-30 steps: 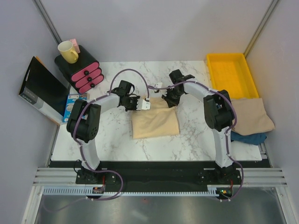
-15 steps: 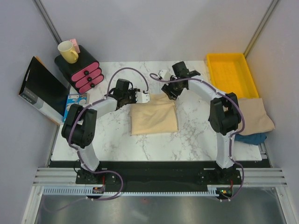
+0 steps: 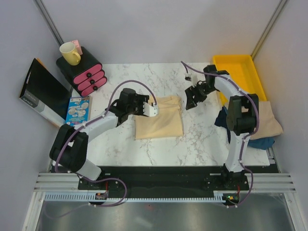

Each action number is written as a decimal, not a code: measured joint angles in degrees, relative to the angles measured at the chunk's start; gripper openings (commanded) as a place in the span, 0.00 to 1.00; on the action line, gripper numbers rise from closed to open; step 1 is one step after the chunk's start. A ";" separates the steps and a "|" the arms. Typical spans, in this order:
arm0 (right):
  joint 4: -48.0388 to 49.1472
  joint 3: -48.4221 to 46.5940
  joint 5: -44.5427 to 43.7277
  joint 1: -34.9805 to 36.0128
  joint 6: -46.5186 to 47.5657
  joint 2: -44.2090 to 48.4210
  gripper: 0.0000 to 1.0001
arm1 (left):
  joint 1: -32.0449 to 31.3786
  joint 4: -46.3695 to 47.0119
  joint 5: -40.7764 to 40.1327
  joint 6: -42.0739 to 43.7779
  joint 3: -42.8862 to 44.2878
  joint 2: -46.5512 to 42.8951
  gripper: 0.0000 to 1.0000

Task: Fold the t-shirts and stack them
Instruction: Smooth out wrinkles on the folded tshirt, then put the neatly folded tshirt into the corner of the board with the right arm

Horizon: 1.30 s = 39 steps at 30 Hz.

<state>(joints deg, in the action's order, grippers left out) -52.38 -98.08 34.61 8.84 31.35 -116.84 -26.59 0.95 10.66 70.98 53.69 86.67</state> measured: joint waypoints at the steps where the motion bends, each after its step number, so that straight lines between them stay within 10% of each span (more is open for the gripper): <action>1: -1.31 0.48 2.40 -1.22 0.07 -2.62 0.91 | -1.22 -0.15 -0.04 0.61 -0.96 0.63 0.65; 16: -7.93 2.29 28.30 -3.37 -2.05 -14.86 0.96 | -8.44 2.73 -10.12 2.60 8.85 20.04 0.61; 39: 8.57 15.02 32.57 2.43 -14.84 -9.44 0.95 | -9.68 7.76 -20.33 -1.36 9.75 25.00 0.60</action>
<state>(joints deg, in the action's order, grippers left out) -43.81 -83.07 67.18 11.27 16.51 -126.28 -36.27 8.71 -9.67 69.63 63.44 111.68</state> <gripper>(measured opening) 0.957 0.606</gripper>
